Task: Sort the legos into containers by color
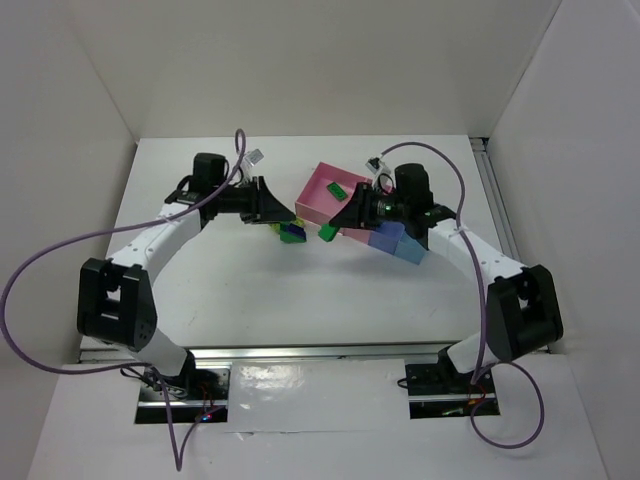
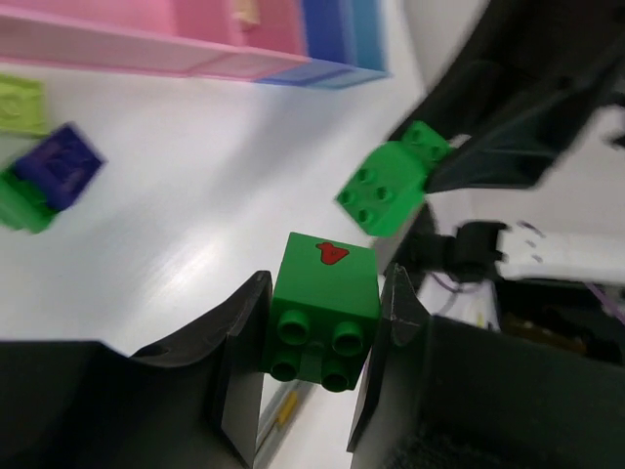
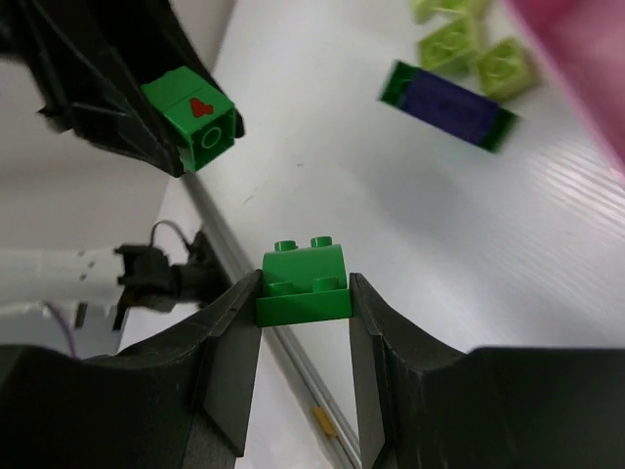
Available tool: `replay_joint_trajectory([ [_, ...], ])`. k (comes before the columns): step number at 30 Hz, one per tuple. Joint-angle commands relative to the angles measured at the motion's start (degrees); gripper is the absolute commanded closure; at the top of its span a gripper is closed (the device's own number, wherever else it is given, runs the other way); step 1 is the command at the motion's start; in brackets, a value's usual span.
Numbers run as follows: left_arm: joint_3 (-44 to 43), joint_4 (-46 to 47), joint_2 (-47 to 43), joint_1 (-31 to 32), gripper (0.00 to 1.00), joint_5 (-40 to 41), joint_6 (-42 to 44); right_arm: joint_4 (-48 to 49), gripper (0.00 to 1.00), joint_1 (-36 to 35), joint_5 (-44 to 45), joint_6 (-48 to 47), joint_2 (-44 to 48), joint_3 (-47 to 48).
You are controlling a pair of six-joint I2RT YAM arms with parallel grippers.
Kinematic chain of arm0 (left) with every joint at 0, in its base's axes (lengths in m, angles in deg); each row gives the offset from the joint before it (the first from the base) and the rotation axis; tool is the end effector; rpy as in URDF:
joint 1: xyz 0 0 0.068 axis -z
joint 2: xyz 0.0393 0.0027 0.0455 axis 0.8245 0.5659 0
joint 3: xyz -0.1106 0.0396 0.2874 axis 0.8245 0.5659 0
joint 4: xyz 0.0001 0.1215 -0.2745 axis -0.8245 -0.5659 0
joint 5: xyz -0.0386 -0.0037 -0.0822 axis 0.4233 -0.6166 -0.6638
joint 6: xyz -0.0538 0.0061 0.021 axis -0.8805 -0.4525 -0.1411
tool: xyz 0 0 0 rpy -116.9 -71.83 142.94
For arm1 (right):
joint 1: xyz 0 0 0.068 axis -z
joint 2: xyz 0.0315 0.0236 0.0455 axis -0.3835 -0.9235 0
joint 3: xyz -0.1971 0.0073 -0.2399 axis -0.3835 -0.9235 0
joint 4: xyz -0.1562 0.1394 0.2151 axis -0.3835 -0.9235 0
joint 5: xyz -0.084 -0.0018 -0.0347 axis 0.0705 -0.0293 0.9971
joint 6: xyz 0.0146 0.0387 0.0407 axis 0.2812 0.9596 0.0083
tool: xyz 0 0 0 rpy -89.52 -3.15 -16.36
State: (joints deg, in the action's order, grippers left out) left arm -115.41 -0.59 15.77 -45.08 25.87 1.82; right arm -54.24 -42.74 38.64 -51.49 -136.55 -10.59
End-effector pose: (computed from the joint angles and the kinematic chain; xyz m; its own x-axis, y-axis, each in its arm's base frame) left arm 0.3649 -0.1012 0.3101 -0.8428 -0.1465 -0.5179 0.4084 0.4526 -0.7927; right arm 0.3325 0.1537 0.2965 -0.7836 0.0991 -0.6133 -0.5120 0.4561 0.7279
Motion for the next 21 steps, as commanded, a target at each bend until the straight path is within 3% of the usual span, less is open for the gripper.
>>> replay_joint_trajectory([
  [1, -7.73, -11.65, 2.2, 3.76, 1.0, 16.46, 4.08, -10.38, 0.7, 1.55, 12.32, -3.75, 4.61, 2.27],
  [2, -8.98, -15.6, 2.82, 5.35, 1.0, 28.35, 5.31, -12.31, 0.7, 1.55, 14.78, -4.37, 4.62, 2.88],
  [6, -7.24, -21.71, 4.14, 11.42, 1.0, 47.65, 3.24, -16.37, 0.7, 2.07, 23.31, -5.6, 8.66, 1.04],
  [9, -6.01, -26.53, 6.42, 14.84, 1.0, 60.32, -0.02, -19.26, 0.7, 2.08, 24.81, -6.13, 9.19, 0.34],
  [16, -2.05, -26.55, 10.82, 15.38, 0.97, 63.36, -1.18, -20.16, 0.7, 2.61, 24.82, -6.66, 10.42, -0.19],
  [17, -2.05, -26.54, 12.65, 15.38, 0.85, 62.75, -1.18, -20.16, 0.7, 2.61, 24.21, -7.18, 10.42, -0.19],
  [18, -2.66, -26.54, 13.54, 15.38, 0.58, 62.22, -0.48, -20.16, 0.7, 2.61, 24.21, -7.19, 9.81, -0.19],
  [21, -3.36, -26.54, 15.13, 15.9, 0.23, 61.6, 0.66, -20.16, 0.7, 2.61, 22.98, -7.19, 9.8, -0.19],
])
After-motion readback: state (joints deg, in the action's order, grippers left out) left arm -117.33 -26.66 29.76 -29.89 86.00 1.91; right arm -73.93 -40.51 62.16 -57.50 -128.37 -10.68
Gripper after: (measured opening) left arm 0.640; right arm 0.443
